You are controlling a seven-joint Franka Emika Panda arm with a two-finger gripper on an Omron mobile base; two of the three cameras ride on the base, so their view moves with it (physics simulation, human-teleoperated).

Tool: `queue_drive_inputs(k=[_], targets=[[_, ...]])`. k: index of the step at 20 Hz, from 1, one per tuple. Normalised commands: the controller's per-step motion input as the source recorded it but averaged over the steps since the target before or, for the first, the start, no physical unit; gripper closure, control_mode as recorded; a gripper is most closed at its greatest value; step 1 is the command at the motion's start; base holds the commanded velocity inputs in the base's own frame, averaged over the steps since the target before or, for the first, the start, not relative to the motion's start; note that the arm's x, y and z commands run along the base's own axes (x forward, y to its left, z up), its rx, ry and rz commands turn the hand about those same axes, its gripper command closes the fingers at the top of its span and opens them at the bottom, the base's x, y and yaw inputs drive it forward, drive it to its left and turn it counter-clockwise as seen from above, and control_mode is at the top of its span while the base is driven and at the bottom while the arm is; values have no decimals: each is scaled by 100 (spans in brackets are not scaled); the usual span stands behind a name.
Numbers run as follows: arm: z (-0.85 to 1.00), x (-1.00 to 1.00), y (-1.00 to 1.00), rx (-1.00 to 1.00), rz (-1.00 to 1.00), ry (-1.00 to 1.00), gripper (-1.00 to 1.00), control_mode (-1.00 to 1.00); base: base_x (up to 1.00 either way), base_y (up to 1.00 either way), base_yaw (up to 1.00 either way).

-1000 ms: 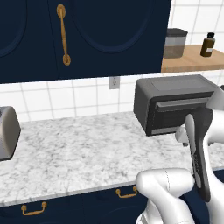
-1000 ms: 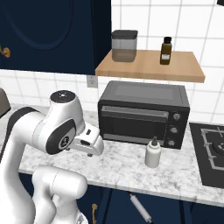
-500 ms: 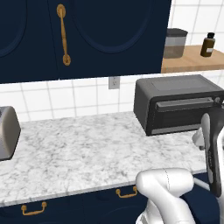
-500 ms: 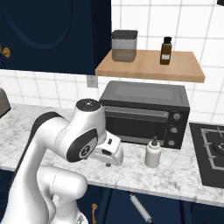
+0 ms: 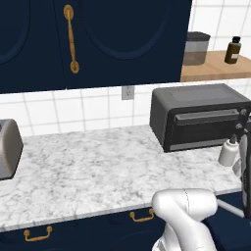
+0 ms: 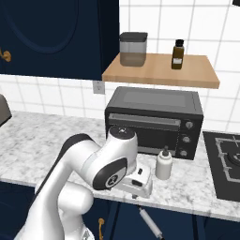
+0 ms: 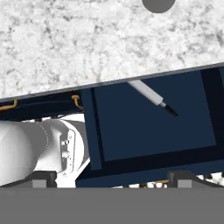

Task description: Pick the rolling pin from the drawer and place it on the counter.

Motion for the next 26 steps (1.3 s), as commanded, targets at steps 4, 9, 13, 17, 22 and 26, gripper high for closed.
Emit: queue_drive_inputs(k=[4,9,13,17,22,26], targets=[[-52,-42,-43,0,0,2,-100,-100,0,0,0],[-46,-31,-48,0,0,3,-100,-100,0,0,0],[-7,0,-19,0,0,0,-100,-100,0,0,0],[-10,0,-7,0,1,0,-100,-100,0,0,0],[-38,0,-5,0,7,0,-100,-100,0,0,0],[-44,0,-2,0,11,0,-100,-100,0,0,0]])
